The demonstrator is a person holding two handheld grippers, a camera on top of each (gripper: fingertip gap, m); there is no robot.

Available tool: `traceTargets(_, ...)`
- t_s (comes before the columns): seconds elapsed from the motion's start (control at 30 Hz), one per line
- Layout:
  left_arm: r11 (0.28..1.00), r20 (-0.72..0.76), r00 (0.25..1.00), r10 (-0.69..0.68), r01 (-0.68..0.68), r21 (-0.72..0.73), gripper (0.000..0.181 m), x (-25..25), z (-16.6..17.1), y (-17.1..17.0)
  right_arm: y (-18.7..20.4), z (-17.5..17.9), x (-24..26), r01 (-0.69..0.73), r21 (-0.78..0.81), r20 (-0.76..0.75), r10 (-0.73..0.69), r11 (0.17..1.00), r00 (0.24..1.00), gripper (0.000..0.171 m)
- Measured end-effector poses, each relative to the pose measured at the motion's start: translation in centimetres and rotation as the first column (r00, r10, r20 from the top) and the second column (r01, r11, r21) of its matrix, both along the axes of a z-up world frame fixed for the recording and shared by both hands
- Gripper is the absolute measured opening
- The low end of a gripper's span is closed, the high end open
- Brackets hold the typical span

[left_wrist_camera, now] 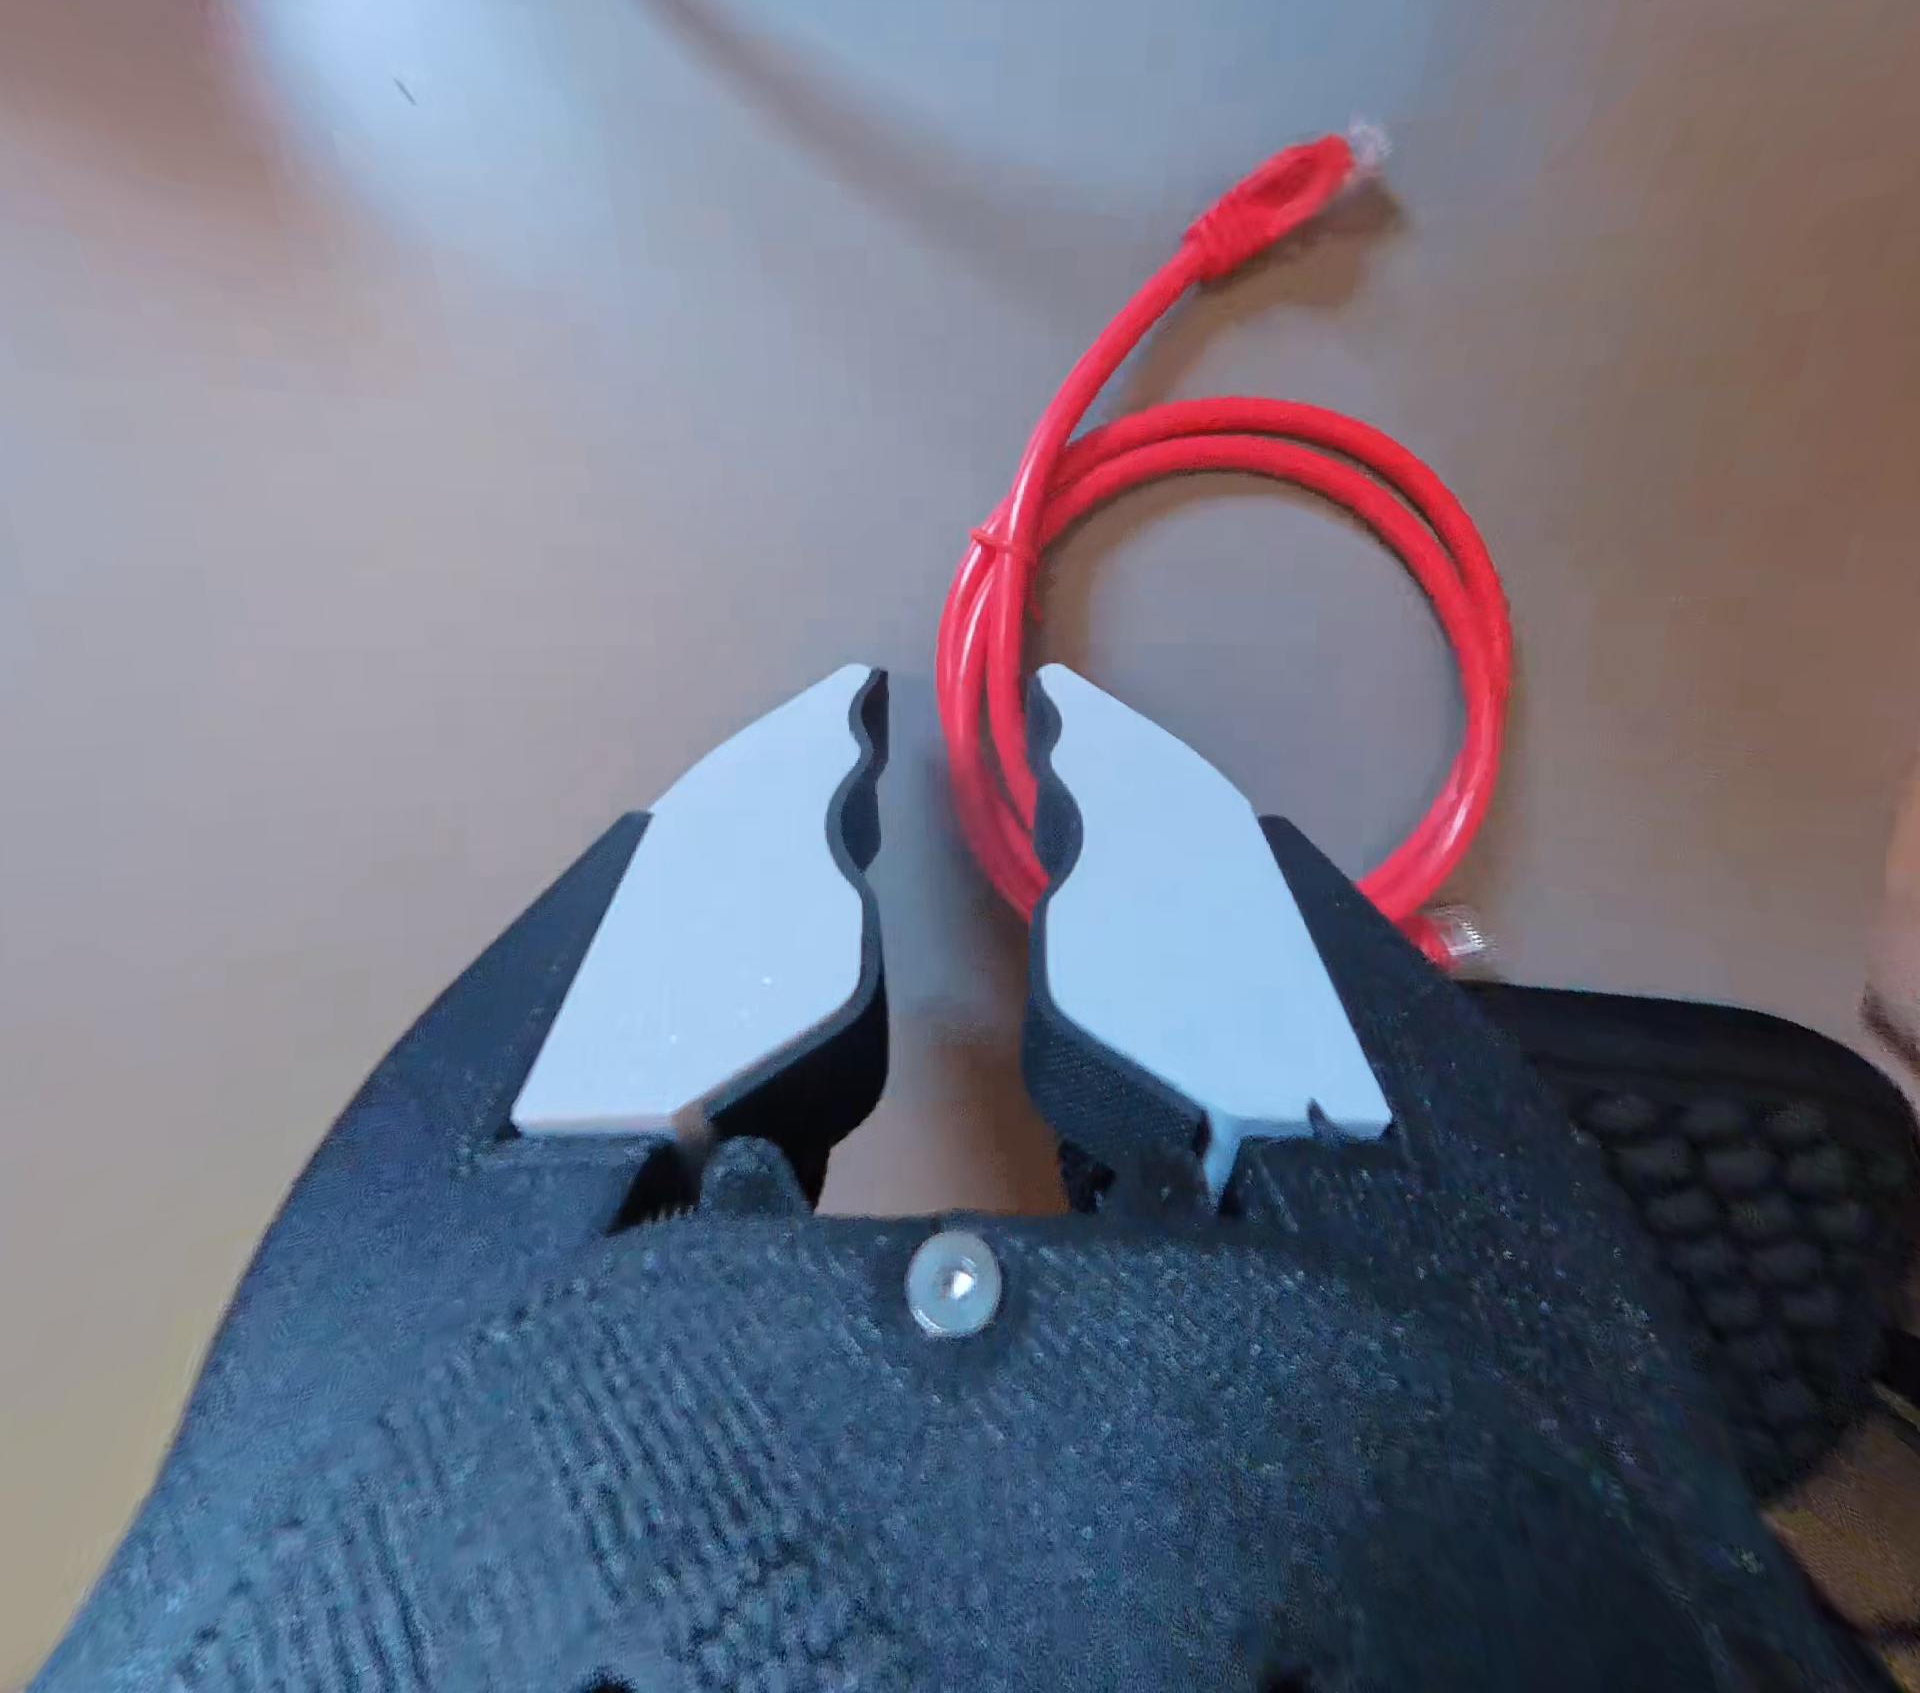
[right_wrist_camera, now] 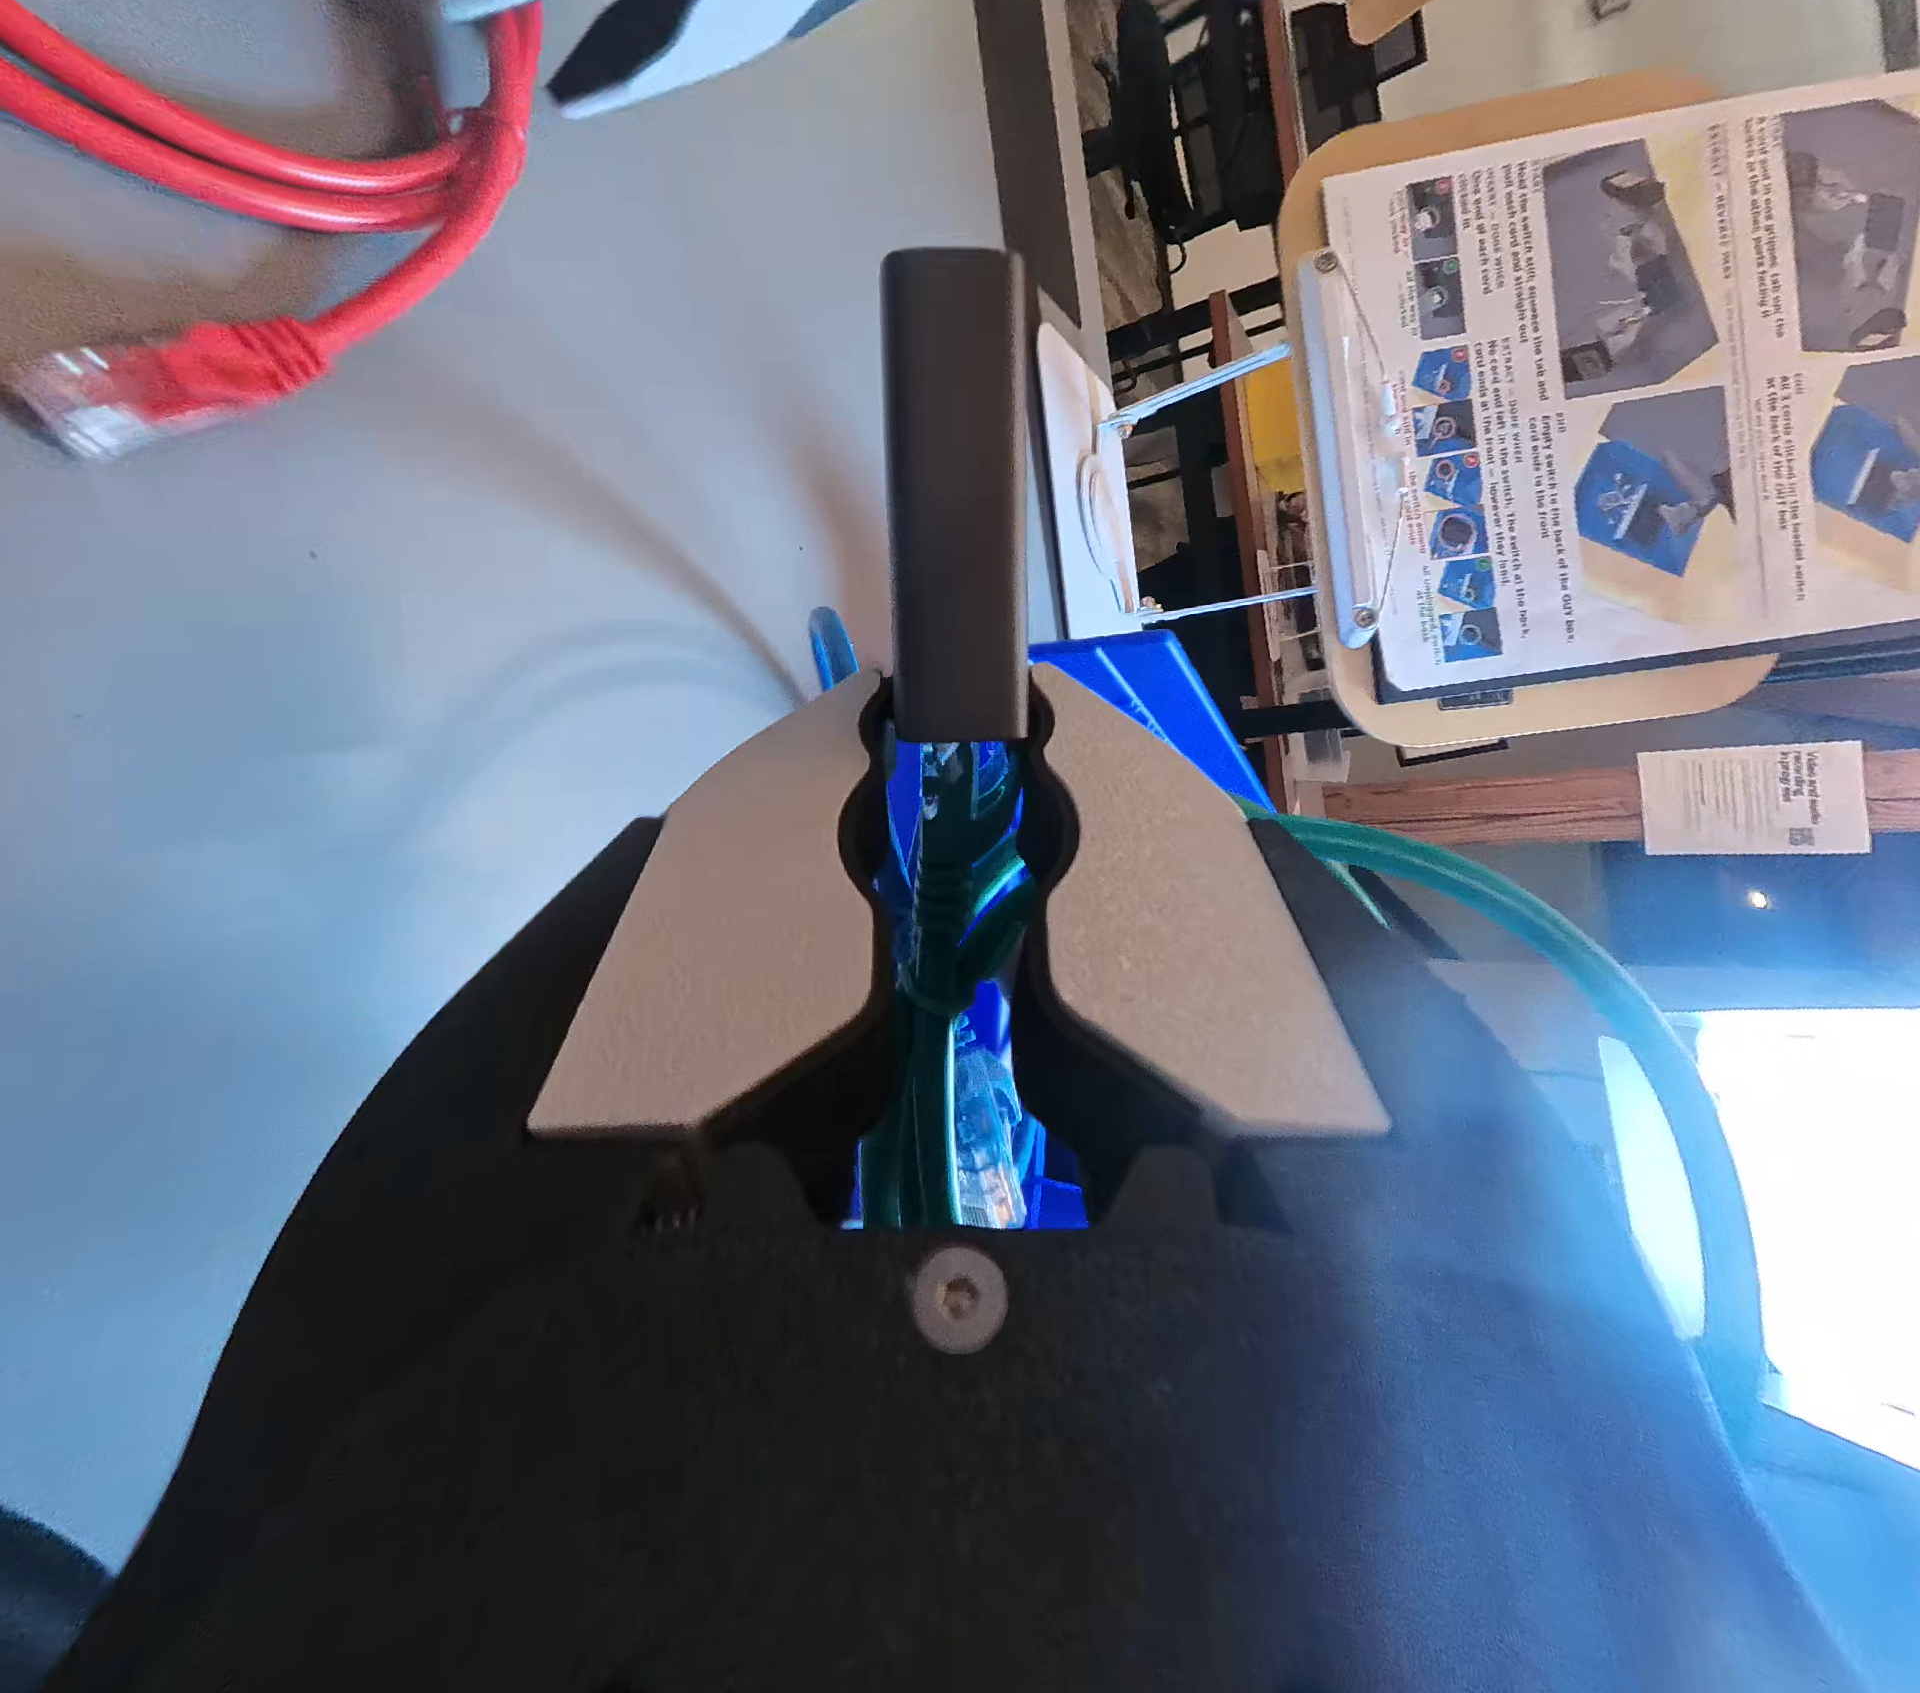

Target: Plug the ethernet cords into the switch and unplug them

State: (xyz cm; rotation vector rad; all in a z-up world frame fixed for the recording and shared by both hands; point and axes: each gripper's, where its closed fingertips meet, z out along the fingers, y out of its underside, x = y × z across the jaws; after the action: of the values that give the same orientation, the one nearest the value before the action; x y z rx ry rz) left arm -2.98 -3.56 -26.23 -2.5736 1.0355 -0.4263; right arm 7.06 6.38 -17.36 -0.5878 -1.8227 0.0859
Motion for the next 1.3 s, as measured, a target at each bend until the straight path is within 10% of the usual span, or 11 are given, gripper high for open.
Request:
traceTargets(0.03, 0.997, 0.007, 1.0, -0.019, 0.019, 0.07, 0.025, 0.0, 0.7, 0.7, 0.3, -0.3, -0.1, 0.006, 0.009, 0.009, -0.006, 1.0, 1.0, 0.021)
traceTargets(0.23, 0.905, -0.068, 0.965, -0.255, 0.263, 0.334, 0.029, 4.3, 2.2, 2.6, 1.4, -0.8, -0.6, 0.028, -0.008, 0.015, -0.028, 1.0, 0.999, 0.021)
traceTargets(0.6, 0.809, -0.024, 0.84, -0.542, 0.529, 0.257, 0.016, 9.9, -1.2, 2.5, 3.3, -1.0, 0.9, 0.08, -0.031, 0.011, -0.079, 0.996, 0.997, 0.021)
traceTargets(0.77, 0.875, -0.071, 0.92, -0.386, 0.389, 0.288, 0.013, 8.2, -0.7, 3.9, 2.9, -1.3, 0.6, 0.051, -0.021, 0.004, -0.051, 0.998, 0.999, 0.021)
traceTargets(1.0, 0.96, 0.298, 0.954, -0.031, -0.054, 0.274, 0.012, 6.0, 6.0, 4.1, 1.0, -1.1, -0.6, -0.034, 0.086, -0.049, 0.039, 0.996, 0.998, 0.021)
traceTargets(1.3, 0.98, 0.384, 0.923, 0.029, -0.101, 0.17, 0.012, 5.3, 4.6, 2.8, -0.9, -2.4, -1.9, -0.091, 0.282, -0.008, 0.097, 0.955, 0.995, 0.021)
